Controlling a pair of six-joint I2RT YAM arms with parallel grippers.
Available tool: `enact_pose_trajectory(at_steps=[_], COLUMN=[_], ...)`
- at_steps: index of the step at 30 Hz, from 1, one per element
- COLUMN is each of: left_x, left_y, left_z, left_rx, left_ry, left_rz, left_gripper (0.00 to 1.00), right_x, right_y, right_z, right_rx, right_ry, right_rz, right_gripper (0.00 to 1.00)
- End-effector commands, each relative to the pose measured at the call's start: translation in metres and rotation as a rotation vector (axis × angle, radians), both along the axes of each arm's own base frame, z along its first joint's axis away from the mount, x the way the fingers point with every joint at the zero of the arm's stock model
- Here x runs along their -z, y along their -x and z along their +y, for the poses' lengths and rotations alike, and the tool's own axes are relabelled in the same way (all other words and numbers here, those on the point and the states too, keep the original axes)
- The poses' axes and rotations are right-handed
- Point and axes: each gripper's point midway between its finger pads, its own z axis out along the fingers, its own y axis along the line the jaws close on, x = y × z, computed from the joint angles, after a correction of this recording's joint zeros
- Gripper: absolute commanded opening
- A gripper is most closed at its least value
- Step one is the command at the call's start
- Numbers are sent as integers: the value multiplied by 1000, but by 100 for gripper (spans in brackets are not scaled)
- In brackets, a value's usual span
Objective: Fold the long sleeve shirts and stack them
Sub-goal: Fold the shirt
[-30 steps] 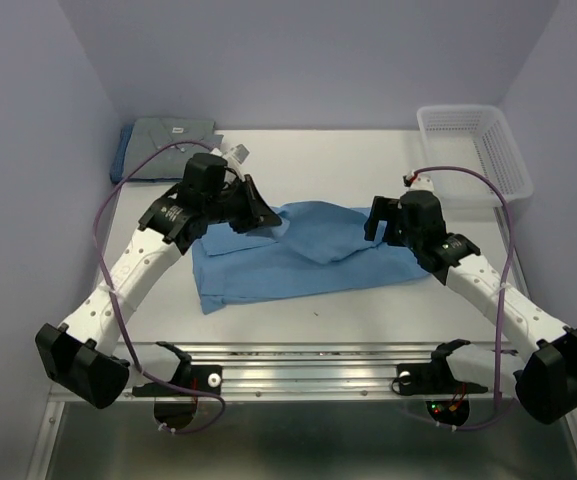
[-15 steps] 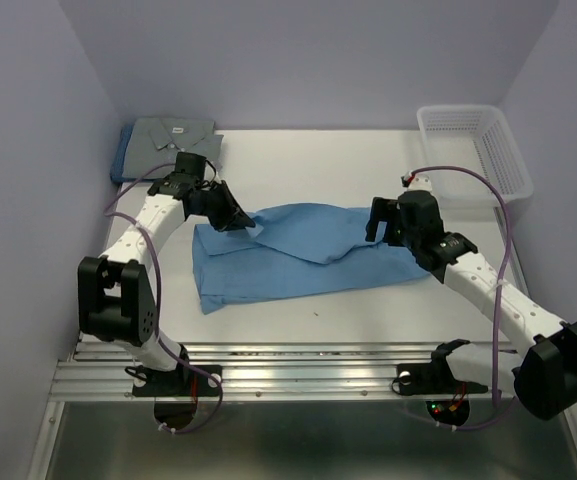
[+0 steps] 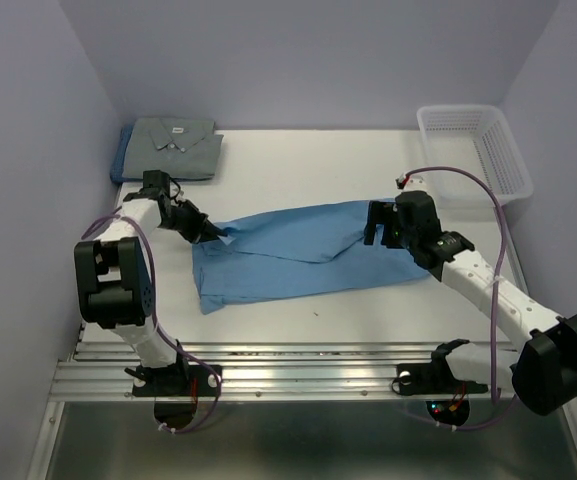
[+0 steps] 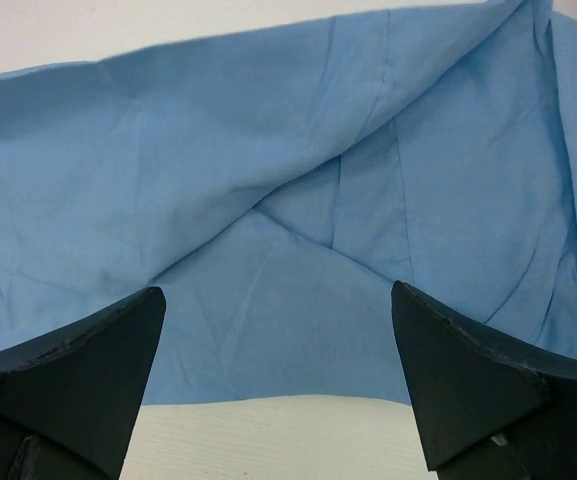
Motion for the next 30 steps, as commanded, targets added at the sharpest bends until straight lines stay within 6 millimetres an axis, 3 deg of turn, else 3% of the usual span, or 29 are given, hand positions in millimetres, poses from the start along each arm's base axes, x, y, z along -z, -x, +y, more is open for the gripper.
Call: enact_pose_trajectory(at_steps=[1,5,8,13,14,16,17,19,20,22,26,30], left_x=[-31,-71,-82,-70,-65,-61,-59,-58,-55,-48,-36,-27], left_y=[3,7,15,26,28,29,28,27,26,26,27,28], left_z=[-11,-10,-11,-13,-14,-16,-17,-17,-17,-17,-17,-17], left_rx=[-43,-119,-162,-156,-145,-135,-133,-131,-127,-113,-100,-91], left_ry=[101,89,106,108,113,114,117,118,115,113,114,113], left_rz=[3,-45,-56,-17,-7,0,-3,-5,-1,13,38,67], left_gripper=[0,0,0,0,0,0,0,0,0,0,0,0], right_x=[-14,-4,8,31,24,35,28,32,44,49,60,61], right_y=[-6,-7,-24,-58,-70,-86,-97,-108,-112,-120,-129,-144], right_z=[15,28,29,19,16,12,14,10,9,-9,-25,-11], right_rx=[-73,-139,-40,204,248,292,309,340,355,413,444,302], right_ry=[-37,-59,-90,-101,-99,-74,-83,-89,-68,-34,-27,19], right_rz=[-34,-17,20,55,18,34,13,18,36,35,58,60], right_gripper=[100,100,100,100,100,100,100,100,100,100,100,100])
